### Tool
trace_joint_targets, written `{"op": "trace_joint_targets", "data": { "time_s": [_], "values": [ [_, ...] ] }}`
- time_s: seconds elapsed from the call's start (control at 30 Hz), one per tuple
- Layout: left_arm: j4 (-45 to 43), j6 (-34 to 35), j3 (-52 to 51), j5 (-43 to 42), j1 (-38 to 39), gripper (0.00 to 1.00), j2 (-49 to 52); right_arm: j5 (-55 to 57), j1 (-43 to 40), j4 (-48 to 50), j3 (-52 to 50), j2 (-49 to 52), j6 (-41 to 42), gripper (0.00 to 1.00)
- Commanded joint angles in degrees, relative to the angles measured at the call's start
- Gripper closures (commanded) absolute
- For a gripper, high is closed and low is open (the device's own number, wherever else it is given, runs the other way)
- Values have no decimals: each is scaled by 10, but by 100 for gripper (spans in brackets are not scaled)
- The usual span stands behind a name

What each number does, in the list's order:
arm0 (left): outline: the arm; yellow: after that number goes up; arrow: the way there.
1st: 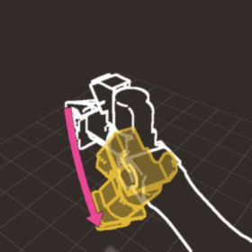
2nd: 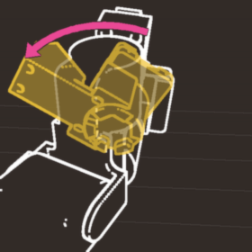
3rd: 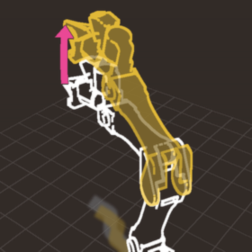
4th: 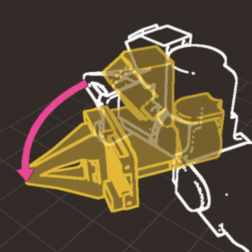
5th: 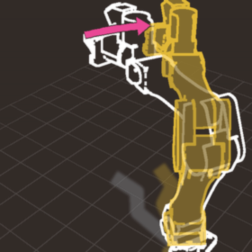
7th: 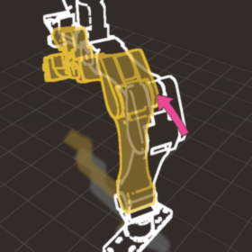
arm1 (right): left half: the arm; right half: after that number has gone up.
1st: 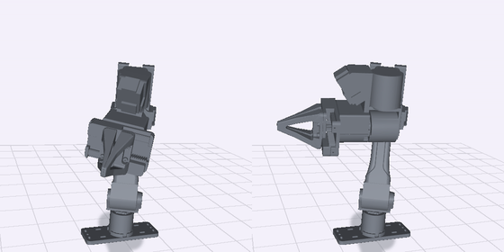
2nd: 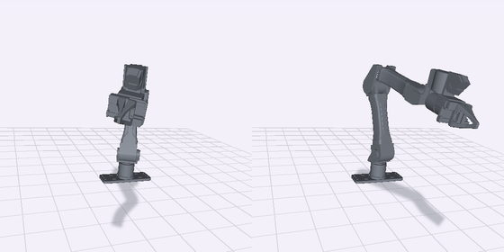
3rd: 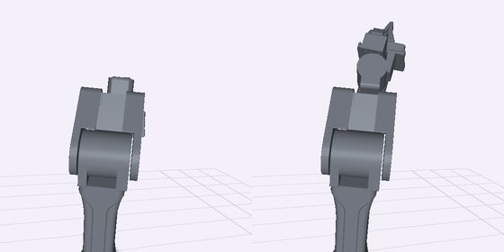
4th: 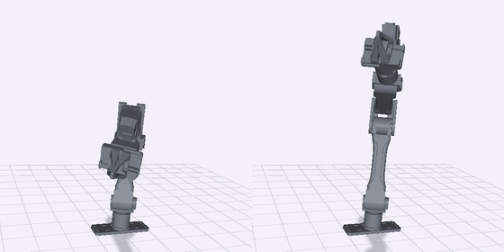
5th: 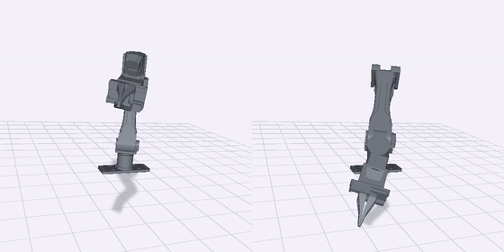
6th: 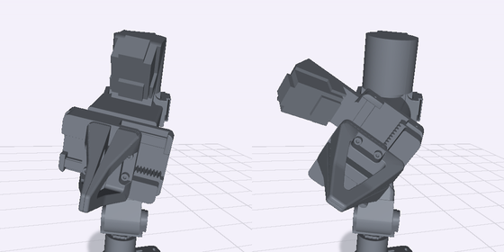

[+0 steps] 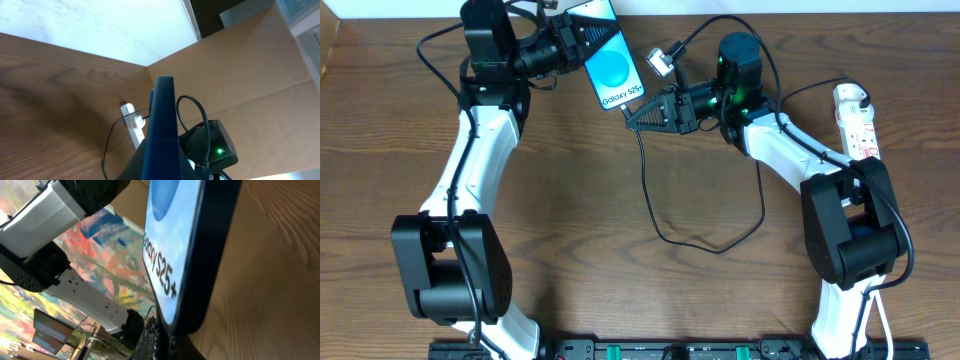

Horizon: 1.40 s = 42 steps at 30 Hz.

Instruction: Plug charger to phone and switch on socket

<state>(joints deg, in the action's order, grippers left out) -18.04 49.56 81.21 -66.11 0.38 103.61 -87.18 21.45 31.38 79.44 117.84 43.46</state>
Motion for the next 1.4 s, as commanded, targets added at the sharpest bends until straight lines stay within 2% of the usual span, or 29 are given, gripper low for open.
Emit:
{"op": "trace_joint_targets", "data": {
  "time_s": [0.0,0.5,0.73,0.87,1.0,1.17,1.37],
  "values": [
    [-5,2,7,-23,-2,93,-17,7,-5,2,5,1,5,99],
    [-5,-2,7,17,-23,93,-17,10,-5,2,5,1,5,99],
    [-5,-1,7,18,-22,92,-17,45,-4,2,5,1,40,99],
    [-5,16,7,52,-22,93,-17,72,-4,4,5,1,64,99],
    [-8,33,7,85,-22,93,-17,84,-3,47,5,1,106,99],
    [-40,69,7,90,-22,93,-17,91,-3,93,5,1,149,99],
    [-67,91,7,82,-22,93,-17,93,-4,98,5,1,159,99]
  ]
}}
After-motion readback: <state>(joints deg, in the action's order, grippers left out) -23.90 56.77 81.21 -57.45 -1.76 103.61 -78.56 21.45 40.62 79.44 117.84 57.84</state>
